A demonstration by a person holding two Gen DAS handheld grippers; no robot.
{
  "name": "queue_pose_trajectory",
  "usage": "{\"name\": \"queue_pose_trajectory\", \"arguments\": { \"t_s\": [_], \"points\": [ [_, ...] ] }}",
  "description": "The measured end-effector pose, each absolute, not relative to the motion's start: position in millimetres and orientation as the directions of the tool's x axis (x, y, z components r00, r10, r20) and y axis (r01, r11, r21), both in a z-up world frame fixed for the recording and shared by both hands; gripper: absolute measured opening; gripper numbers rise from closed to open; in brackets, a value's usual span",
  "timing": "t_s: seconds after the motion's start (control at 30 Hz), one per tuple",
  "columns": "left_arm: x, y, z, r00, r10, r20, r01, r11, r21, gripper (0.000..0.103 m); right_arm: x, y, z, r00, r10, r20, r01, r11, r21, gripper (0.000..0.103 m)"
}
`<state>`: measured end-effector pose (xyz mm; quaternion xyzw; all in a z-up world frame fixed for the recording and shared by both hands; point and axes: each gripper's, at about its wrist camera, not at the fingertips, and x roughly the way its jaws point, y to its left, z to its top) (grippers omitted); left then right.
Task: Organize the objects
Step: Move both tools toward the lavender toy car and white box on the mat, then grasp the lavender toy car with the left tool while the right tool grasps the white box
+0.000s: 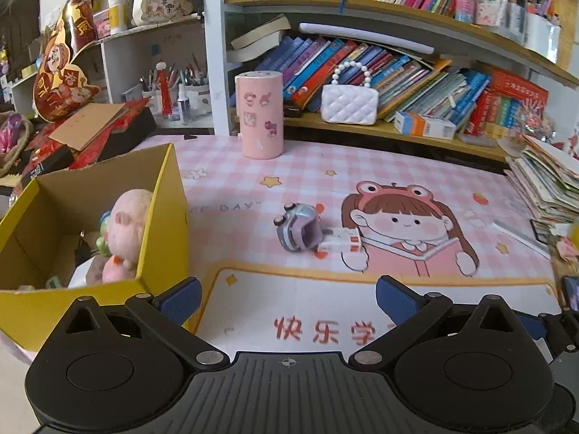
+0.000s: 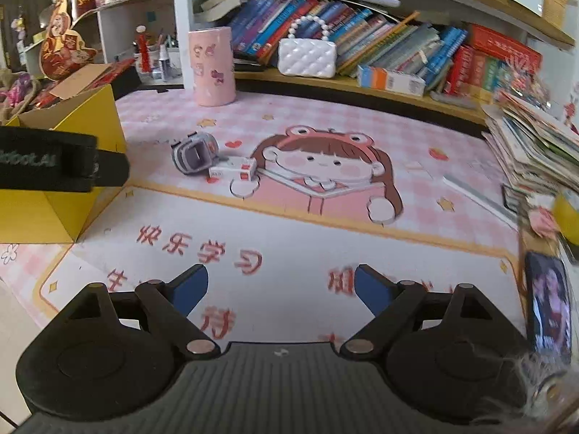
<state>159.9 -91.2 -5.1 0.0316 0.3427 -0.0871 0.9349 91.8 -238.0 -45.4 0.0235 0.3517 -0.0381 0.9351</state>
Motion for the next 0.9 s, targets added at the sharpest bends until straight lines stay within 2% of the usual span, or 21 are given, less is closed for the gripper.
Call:
{"name": "queue_pose_trajectory", "arguments": {
  "t_s": [0.17,0.37,0.43,0.53,0.8,0.9],
  "points": [
    [186.6,-101.0,-10.1,0.752,-0.126,-0.647,0.163,0.987,-0.002,0.102,120.5,-245.9,-49.7,0.759,-0.032,-0.651,0.062,0.998,0.023,0.085],
    [222.4,-109.4,-18.0,0.755,-0.121,-0.645,0.142,0.990,-0.019,0.093,155.7,-248.0,-58.0,0.763,0.005,-0.646,0.007,1.000,0.016,0.083],
    [235.9,-111.1,-22.3,0.747,-0.117,-0.654,0.130,0.991,-0.028,0.086,168.2,-249.1,-60.7,0.764,0.023,-0.645,-0.012,1.000,0.022,0.080],
    [255.4,-113.1,-29.4,0.737,-0.112,-0.666,0.106,0.993,-0.050,0.084,185.5,-251.8,-65.0,0.761,0.051,-0.647,-0.035,0.999,0.037,0.076],
    [296.4,-129.7,-55.8,0.707,-0.101,-0.700,0.081,0.995,-0.061,0.082,209.1,-255.8,-76.5,0.736,0.076,-0.673,-0.058,0.997,0.050,0.076],
    [307.2,-135.2,-64.6,0.694,-0.109,-0.712,0.085,0.994,-0.070,0.075,212.2,-257.4,-78.7,0.733,0.086,-0.675,-0.067,0.996,0.055,0.076]
  ]
}}
